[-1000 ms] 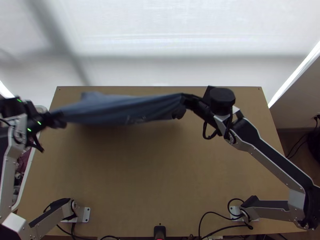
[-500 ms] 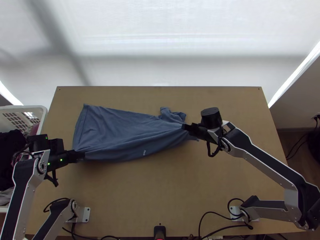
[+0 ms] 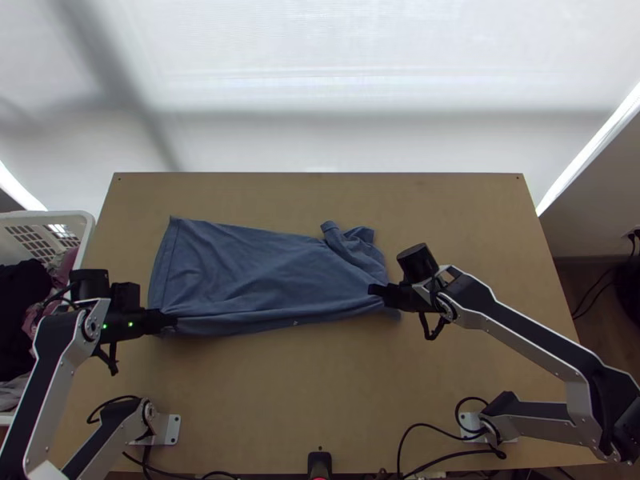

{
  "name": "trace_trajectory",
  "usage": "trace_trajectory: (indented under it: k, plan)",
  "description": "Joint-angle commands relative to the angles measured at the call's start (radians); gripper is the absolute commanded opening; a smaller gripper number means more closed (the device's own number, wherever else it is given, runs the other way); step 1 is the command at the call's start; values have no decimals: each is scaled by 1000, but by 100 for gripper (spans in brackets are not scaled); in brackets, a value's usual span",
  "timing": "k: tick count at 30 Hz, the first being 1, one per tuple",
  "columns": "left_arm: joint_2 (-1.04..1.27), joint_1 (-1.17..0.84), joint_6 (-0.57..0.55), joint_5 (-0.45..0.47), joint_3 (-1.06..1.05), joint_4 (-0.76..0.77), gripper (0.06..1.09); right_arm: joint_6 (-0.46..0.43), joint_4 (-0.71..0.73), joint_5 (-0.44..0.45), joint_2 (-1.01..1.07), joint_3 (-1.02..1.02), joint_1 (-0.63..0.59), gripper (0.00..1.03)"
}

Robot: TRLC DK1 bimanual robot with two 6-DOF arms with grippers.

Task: Fold the t-shirt

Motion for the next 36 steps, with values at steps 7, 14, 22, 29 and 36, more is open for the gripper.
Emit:
trace_trajectory:
  k: [7,14,22,29,36]
  plan:
    - [92,64,-13,9,154,35,97,-92,-61,-119,-89,41,9,99]
    - [153,121,-11,12,261,11,98,-92,-36,-143,-54,105,-140,92]
    - [214,128,-51,12,351,-23,98,-36,34,-275,216,184,-289,83]
    - [217,125,-65,12,371,-29,98,0,143,-301,337,205,-292,63]
    - [220,139,-65,10,381,-36,98,24,162,-301,377,208,-281,51]
